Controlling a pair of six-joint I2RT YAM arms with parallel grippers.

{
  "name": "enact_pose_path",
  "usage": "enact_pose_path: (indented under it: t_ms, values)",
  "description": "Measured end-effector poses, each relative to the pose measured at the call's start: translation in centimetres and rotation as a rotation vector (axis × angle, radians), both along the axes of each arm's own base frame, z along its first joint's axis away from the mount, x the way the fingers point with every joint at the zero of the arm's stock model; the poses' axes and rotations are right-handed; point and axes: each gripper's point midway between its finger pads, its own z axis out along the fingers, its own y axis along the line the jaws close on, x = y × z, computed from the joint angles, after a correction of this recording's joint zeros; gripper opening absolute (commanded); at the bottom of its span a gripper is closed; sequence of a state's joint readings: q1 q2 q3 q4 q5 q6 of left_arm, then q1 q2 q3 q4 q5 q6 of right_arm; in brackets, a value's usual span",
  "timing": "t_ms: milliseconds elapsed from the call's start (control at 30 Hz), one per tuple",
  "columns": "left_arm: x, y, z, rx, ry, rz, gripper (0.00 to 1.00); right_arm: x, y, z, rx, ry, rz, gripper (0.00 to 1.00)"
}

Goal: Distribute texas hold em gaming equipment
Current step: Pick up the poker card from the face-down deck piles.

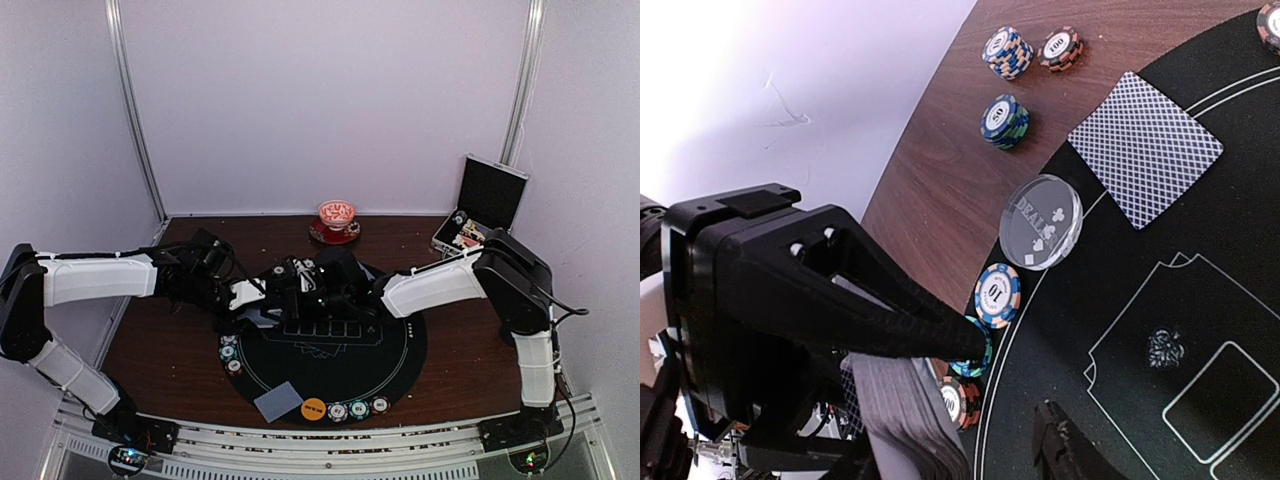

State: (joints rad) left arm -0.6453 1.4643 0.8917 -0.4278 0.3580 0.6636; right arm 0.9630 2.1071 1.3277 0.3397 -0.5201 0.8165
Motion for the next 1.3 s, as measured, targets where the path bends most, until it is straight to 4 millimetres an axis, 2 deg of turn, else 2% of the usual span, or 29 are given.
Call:
enact_pose_path:
  t_ms: [367,500,633,767,1100,1300]
  values:
    - [0.0,0.0,0.0,-0.002,0.001,-0.001,0.56,-0.3,-1.9,0.9,-0.022,0.014,-0.015,0.3]
    - [-0.1,-0.1,0.0,-0.004,0.002,-0.003,0.56,-0.5,-2.2,1.2,-0.022,0.016,-0.015,0.15]
    - [-0.1,0.0,0.0,-0.003,0.004,-0.003,0.57,-0.9,-2.3,1.6,0.001,0.029,-0.002,0.04]
    - [-0.1,0.0,0.0,-0.003,0.006,-0.004,0.58,-1.5,-2.5,2.2,0.034,0.041,0.009,0.0]
    - [-0.3,-0.2,0.1,-0.012,0.013,-0.012,0.58,-2.6,-4.3,4.0,0.074,0.046,-0.002,0.0]
    - [-0.3,-0.2,0.1,-0.014,0.014,-0.013,0.58,-2.7,-6.1,6.1,0.081,0.002,-0.009,0.0]
